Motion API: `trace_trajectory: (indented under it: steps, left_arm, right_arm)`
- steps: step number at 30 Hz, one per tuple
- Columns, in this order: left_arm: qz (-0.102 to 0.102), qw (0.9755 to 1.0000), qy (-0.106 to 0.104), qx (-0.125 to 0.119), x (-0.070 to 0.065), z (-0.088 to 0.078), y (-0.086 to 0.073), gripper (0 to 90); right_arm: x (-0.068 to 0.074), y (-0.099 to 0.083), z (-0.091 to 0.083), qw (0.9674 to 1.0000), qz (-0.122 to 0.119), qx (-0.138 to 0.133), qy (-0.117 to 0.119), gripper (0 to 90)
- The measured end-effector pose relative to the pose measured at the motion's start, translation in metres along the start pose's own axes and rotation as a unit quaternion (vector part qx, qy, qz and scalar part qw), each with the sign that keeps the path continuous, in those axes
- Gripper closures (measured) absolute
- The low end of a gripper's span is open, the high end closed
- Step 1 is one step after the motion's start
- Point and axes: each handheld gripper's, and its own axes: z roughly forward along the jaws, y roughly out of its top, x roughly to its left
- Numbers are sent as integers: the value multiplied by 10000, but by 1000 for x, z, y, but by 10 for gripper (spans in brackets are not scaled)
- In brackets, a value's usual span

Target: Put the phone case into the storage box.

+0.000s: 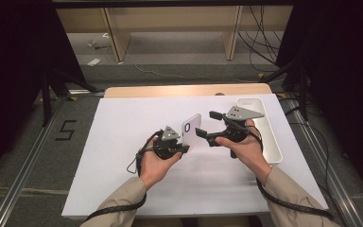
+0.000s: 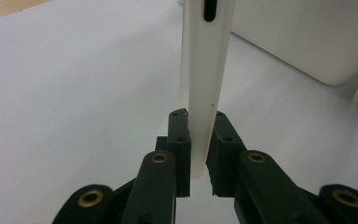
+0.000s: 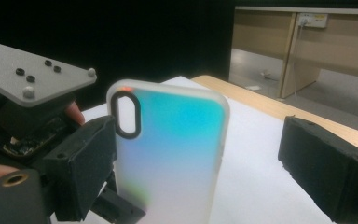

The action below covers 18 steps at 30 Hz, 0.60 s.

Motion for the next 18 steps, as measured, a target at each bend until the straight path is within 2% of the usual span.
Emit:
trace_trajectory:
  steps: [10,18]
  left_arm:
    - [-12,10000,-18,-3,-5,4,2,807]
    - [6,10000,-35,-3,-9,6,3,806]
  right_arm:
    - [6,-2,5,9996,210,-113,-134,69]
    - [13,-5,13,9995,241,-81,-179,59]
